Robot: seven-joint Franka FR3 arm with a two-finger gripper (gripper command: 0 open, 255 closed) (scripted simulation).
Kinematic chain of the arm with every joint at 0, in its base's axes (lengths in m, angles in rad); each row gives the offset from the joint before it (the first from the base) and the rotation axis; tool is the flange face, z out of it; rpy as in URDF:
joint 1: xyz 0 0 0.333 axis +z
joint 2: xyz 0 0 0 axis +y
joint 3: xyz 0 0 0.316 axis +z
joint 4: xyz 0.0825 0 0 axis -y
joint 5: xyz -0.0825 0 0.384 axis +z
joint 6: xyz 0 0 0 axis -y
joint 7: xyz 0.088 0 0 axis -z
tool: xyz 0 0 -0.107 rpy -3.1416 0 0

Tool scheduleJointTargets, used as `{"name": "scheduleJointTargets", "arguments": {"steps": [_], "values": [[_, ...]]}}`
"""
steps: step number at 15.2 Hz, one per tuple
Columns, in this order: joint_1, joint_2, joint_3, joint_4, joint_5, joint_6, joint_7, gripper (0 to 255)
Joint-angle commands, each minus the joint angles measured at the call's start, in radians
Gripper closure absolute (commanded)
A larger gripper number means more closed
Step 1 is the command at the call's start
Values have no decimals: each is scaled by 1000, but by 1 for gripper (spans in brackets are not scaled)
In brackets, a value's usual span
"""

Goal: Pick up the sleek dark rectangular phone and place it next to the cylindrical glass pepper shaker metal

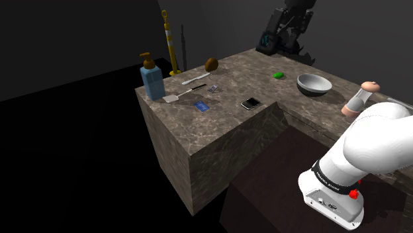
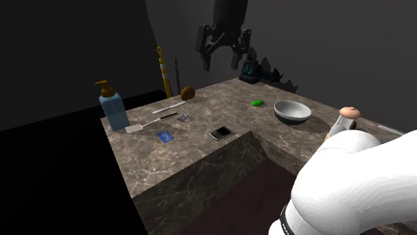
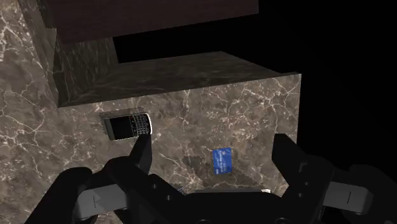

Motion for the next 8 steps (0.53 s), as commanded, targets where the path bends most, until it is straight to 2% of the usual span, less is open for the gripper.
{"name": "scheduleJointTargets", "arguments": {"steps": [1,8], "values": [[0,0,0,0,0,0,0,0],[-87,115,37,-122,16,238,218,0]]}}
